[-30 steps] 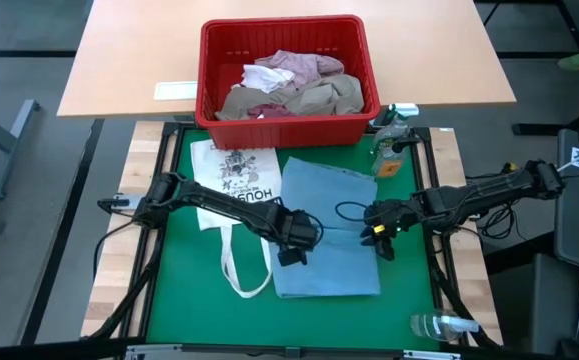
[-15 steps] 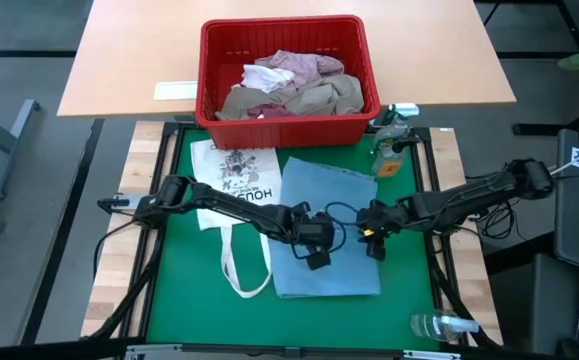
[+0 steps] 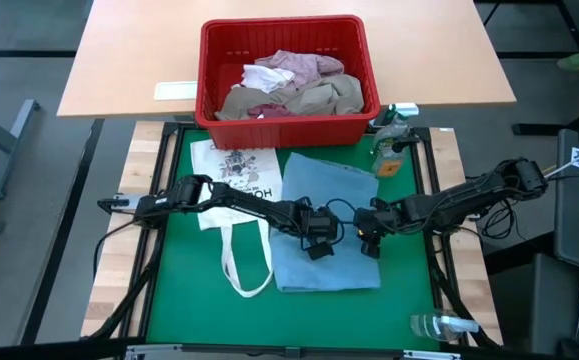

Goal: Fold laundry
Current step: Fold the light blue pants

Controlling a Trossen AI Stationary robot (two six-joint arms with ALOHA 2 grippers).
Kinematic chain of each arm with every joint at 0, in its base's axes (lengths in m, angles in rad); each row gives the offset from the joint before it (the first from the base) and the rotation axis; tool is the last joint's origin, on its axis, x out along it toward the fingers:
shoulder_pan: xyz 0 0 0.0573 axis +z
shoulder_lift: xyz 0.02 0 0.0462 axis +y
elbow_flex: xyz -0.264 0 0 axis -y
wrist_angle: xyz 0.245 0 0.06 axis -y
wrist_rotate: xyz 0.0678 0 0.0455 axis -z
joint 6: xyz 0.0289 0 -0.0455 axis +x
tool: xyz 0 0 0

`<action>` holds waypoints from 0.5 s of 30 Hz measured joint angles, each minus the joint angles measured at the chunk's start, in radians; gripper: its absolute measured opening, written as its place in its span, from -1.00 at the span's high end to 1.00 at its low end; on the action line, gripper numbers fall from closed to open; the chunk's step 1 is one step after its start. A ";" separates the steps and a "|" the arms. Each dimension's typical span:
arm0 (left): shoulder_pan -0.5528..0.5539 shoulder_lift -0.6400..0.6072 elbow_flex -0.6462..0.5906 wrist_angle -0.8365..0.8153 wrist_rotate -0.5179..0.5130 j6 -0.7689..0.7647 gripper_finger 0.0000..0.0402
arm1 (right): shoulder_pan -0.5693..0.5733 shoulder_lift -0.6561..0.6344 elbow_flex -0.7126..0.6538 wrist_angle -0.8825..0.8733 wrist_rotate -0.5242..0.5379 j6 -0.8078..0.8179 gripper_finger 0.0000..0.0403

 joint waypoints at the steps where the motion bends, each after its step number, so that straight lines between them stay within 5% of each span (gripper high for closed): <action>1: 0.003 -0.006 0.000 -0.002 0.000 0.011 0.98 | 0.000 0.000 0.000 0.000 0.012 0.001 0.36; 9: -0.003 -0.191 0.000 -0.160 0.133 0.057 0.98 | -0.001 -0.007 0.045 -0.033 0.001 -0.065 0.36; 15: -0.069 -0.329 0.000 -0.180 0.211 -0.081 0.98 | 0.002 -0.026 0.130 -0.067 -0.145 -0.172 0.36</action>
